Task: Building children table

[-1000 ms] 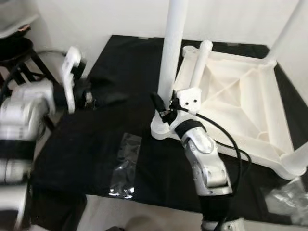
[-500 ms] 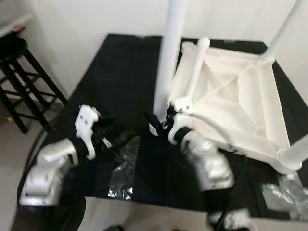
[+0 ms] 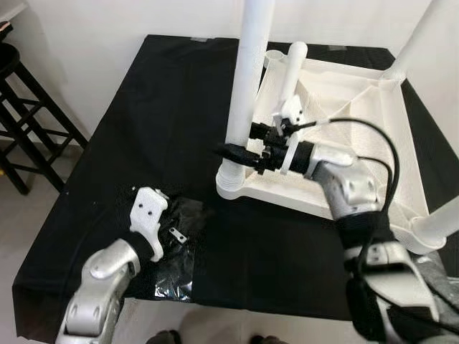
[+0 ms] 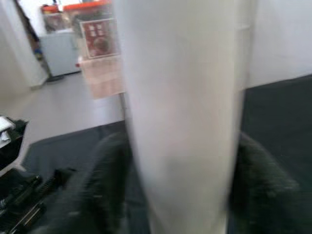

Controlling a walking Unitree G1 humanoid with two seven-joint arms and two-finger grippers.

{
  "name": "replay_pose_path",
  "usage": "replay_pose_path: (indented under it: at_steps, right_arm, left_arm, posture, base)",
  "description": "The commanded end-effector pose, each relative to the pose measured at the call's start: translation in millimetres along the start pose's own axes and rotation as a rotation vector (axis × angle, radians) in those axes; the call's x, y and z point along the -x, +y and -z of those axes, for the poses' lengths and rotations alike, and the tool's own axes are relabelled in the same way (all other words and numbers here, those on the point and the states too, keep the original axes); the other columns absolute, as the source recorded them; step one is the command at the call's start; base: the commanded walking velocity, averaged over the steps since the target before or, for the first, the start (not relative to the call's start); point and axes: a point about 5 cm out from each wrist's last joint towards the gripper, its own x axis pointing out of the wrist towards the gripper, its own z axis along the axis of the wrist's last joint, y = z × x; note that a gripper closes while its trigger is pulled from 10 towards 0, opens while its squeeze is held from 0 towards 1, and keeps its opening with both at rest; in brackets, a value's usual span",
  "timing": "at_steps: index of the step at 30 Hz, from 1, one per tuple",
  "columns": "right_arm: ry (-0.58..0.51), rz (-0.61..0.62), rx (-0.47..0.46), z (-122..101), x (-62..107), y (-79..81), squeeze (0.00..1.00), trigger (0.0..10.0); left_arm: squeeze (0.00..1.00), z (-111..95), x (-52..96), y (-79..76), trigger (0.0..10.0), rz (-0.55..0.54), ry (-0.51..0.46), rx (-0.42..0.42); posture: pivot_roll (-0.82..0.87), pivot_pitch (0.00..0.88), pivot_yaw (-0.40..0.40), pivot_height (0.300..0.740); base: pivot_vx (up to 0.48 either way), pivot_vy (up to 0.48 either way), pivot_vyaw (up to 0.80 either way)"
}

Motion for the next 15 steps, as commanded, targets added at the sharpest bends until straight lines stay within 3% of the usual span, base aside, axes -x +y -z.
replay_pose_path:
  at_steps: [1,4,9,10,11,12,14,15]
  right_arm:
    - [-0.002,-0.044,-0.019,5.1,-0.3,2.5,0.00,0.0]
    - [0.010,-0.083,-0.059,10.3,2.1,-1.6,0.00,0.0]
    - [0.032,-0.090,-0.065,18.0,5.3,-2.1,0.00,0.0]
    - [0.062,-0.083,-0.045,25.8,9.0,-0.6,0.00,0.0]
    - [0.062,-0.083,-0.045,25.8,9.0,-0.6,0.00,0.0]
    - [0.088,-0.033,-0.033,35.6,13.4,2.0,0.00,0.0]
    - [0.105,0.011,-0.027,44.0,16.8,4.6,0.00,0.0]
    - [0.150,0.124,-0.030,57.9,18.7,8.7,0.00,0.0]
  left_arm:
    - [0.00,-0.4,2.3,-1.5,10.0,-0.011,-0.001,-0.017]
    - [0.00,3.2,9.3,-14.1,10.0,-0.023,0.006,-0.027]
    - [0.00,4.1,12.8,-19.9,10.0,-0.021,0.005,-0.026]
    - [0.00,3.9,14.3,-23.4,7.5,-0.008,0.002,-0.017]
    - [0.00,3.9,14.3,-23.4,7.5,-0.008,0.002,-0.017]
    - [0.00,3.5,16.1,-28.8,0.0,0.026,0.004,-0.004]
    - [0.00,3.1,17.4,-33.4,0.0,0.052,0.005,-0.002]
    - [0.00,3.6,18.8,-38.2,0.0,0.083,0.014,-0.001]
  posture:
    - [0.10,0.146,-0.073,0.740]
    - [0.11,0.140,-0.077,0.740]
    - [0.11,0.136,-0.078,0.740]
    - [0.10,0.134,-0.085,0.740]
    - [0.10,0.134,-0.085,0.740]
    - [0.09,0.134,-0.092,0.740]
    - [0.09,0.135,-0.092,0.740]
    - [0.09,0.134,-0.096,0.740]
  base:
    - [0.000,0.000,0.00]
    - [0.000,0.000,0.00]
    - [0.000,0.000,0.00]
    - [0.000,0.000,0.00]
    - [0.000,0.000,0.00]
    - [0.000,0.000,0.00]
    - [0.000,0.000,0.00]
    - [0.000,0.000,0.00]
